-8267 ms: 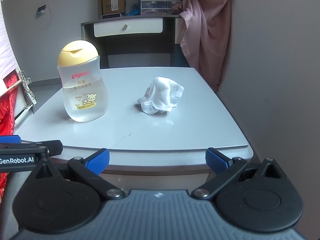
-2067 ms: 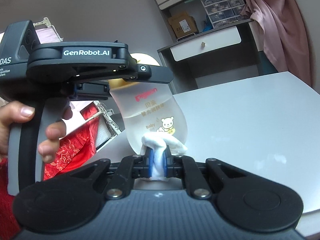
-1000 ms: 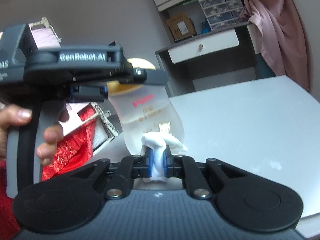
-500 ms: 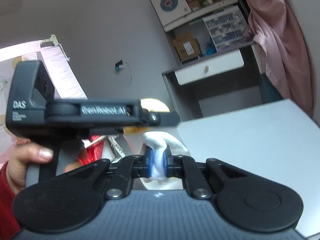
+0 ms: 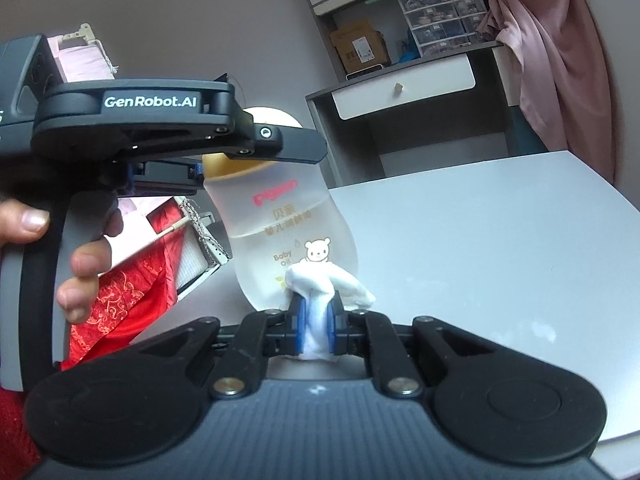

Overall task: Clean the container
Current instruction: 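Rub the cloth against the bottle side with the right gripper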

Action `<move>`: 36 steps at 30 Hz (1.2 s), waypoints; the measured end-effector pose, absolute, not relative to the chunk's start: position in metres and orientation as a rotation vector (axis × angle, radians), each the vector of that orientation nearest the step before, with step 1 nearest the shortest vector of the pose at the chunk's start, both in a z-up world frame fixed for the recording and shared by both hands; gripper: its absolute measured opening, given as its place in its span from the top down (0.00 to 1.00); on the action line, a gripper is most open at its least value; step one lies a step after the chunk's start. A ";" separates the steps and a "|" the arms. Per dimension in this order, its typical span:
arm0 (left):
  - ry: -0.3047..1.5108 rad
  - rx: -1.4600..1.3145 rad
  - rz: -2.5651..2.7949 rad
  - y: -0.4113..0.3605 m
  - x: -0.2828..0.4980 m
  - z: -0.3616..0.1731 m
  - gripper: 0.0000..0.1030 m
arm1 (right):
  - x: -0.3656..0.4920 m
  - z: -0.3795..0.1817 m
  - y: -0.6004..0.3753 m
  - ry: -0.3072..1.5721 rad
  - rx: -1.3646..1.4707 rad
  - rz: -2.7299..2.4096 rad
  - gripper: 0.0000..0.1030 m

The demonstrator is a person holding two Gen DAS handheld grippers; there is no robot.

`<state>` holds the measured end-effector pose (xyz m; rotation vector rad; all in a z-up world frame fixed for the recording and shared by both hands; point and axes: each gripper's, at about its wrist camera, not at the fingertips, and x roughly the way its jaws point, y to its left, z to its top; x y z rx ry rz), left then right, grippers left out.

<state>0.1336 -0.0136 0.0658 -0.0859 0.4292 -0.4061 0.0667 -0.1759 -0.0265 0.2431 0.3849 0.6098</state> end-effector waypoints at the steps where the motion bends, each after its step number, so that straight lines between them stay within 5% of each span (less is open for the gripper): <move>1: 0.429 -0.085 -0.406 -0.014 0.133 0.066 0.54 | 0.066 -0.025 -0.177 0.376 0.251 0.607 0.89; 11: 0.429 -0.086 -0.407 -0.013 0.133 0.066 0.54 | 0.055 0.008 -0.186 0.212 0.307 0.625 0.89; 26: 0.426 -0.084 -0.406 -0.013 0.129 0.061 0.54 | 0.071 -0.028 -0.183 0.379 0.273 0.585 0.89; 36: 0.424 -0.080 -0.406 -0.012 0.124 0.056 0.54 | 0.068 -0.017 -0.184 0.332 0.284 0.592 0.89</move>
